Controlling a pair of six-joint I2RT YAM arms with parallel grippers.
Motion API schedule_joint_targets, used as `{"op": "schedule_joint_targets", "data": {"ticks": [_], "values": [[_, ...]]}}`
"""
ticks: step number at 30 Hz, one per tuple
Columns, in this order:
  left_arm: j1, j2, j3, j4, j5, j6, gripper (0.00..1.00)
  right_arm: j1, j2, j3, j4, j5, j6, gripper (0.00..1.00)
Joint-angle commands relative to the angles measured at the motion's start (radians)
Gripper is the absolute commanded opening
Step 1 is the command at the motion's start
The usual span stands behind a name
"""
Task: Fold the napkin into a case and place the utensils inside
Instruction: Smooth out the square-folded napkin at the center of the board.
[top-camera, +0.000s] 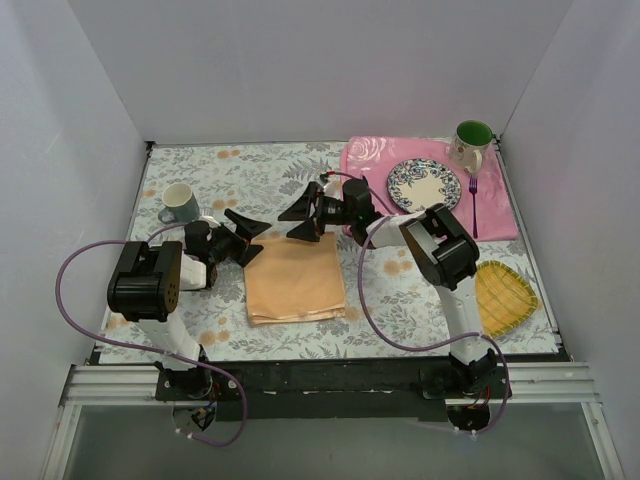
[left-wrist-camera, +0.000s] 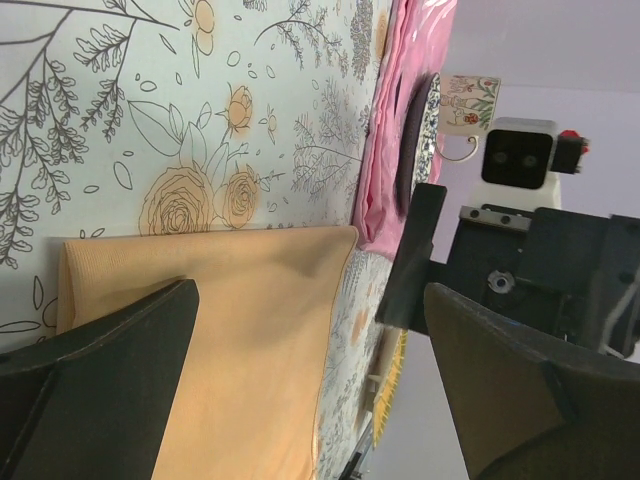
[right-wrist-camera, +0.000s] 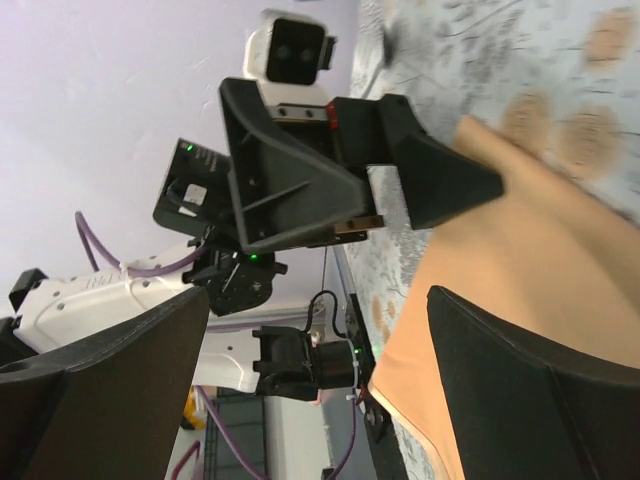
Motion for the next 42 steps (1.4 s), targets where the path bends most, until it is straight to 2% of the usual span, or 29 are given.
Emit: {"op": "schedule_joint_targets", "data": {"ticks": [1,5,12,32,38,42], "values": [[0.011,-0.003,-0.030,-0.052,-0.033,0.033,0.98,0.037,0.062,0.085,0.108,0.011,0.076,0.99],[0.011,-0.012,-0.034,-0.059,-0.036,0.034,0.98,0.046,0.102,0.110,0.099,0.037,0.066,0.99],[0.011,-0.012,-0.044,-0.062,-0.040,0.027,0.98,0.044,0.149,0.102,-0.024,0.126,0.028,0.99],[0.013,0.008,-0.034,-0.087,-0.043,0.048,0.98,-0.095,0.125,-0.023,-0.024,0.032,-0.088,0.99],[0.017,0.026,-0.014,-0.084,-0.045,0.057,0.98,-0.101,0.122,-0.007,-0.035,0.026,-0.119,0.99],[0.017,0.053,0.022,-0.050,-0.008,0.057,0.98,-0.103,0.139,0.078,-0.069,0.020,-0.177,0.99]]}}
